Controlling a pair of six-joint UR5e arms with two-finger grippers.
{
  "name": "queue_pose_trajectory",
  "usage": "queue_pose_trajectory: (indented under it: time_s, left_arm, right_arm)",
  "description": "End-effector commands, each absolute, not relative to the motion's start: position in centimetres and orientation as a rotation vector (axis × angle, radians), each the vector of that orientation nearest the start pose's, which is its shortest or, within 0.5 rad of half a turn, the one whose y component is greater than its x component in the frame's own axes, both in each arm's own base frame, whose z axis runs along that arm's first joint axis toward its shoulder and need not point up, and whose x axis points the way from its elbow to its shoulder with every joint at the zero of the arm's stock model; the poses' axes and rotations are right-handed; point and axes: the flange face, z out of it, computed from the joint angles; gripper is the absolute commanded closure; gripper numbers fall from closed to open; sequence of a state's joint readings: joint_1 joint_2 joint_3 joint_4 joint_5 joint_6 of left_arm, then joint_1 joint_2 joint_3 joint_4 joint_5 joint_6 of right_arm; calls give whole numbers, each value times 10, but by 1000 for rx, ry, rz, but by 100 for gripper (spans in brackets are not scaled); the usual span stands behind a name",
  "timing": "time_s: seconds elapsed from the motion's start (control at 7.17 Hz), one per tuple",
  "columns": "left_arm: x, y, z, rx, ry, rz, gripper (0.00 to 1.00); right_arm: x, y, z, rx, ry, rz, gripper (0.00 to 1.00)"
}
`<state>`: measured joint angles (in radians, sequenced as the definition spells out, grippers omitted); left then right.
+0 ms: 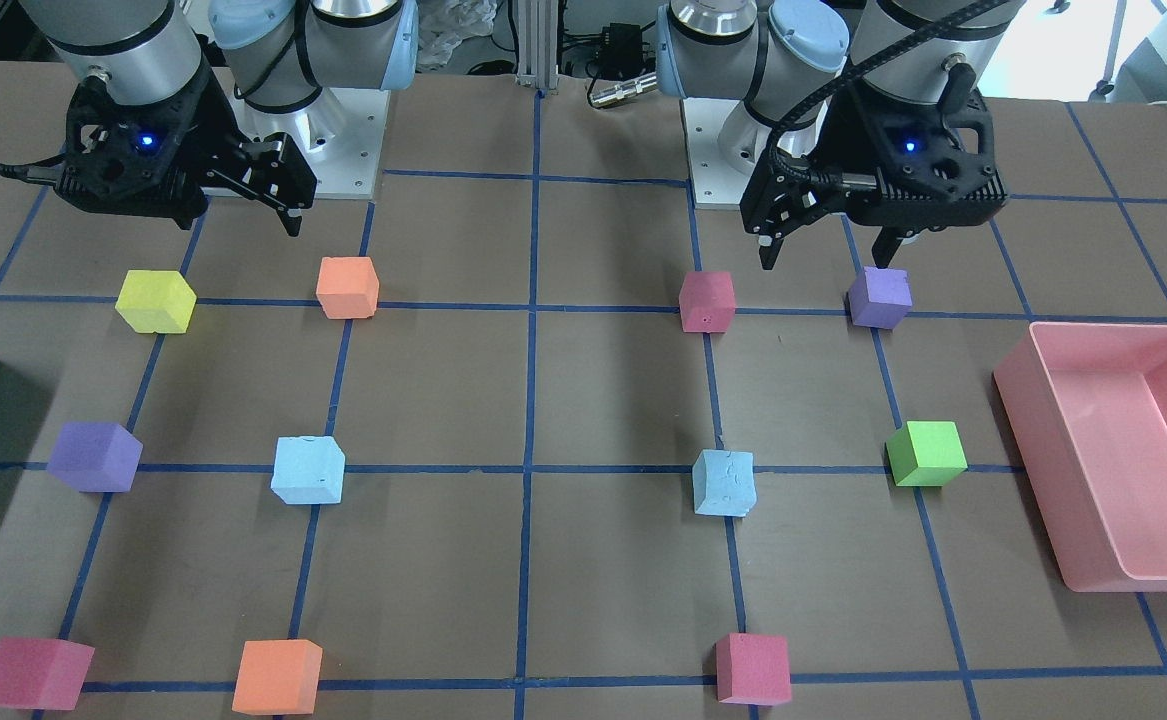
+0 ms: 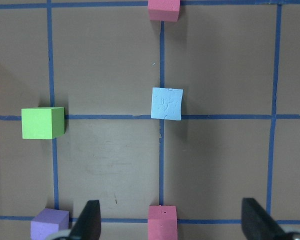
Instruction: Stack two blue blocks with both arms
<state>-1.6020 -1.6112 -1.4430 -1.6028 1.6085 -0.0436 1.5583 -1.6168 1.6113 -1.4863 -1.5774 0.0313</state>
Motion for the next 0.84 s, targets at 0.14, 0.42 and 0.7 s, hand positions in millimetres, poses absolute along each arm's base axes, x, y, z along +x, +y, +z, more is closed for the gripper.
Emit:
queue_pose_trajectory:
  time_s: [0.14, 0.42, 0.7]
  left_arm:
    - [-148, -509, 528, -18, 3106, -90, 0]
    - [-148, -509, 527, -18, 3104, -88, 0]
    - [-147, -510, 524, -11, 3095, -79, 0]
  right_arm:
    - [126, -466, 480, 70, 3147, 128, 0]
    - [127, -469, 477, 65, 3145, 128, 0]
    - [127, -470, 468, 69, 3146, 161, 0]
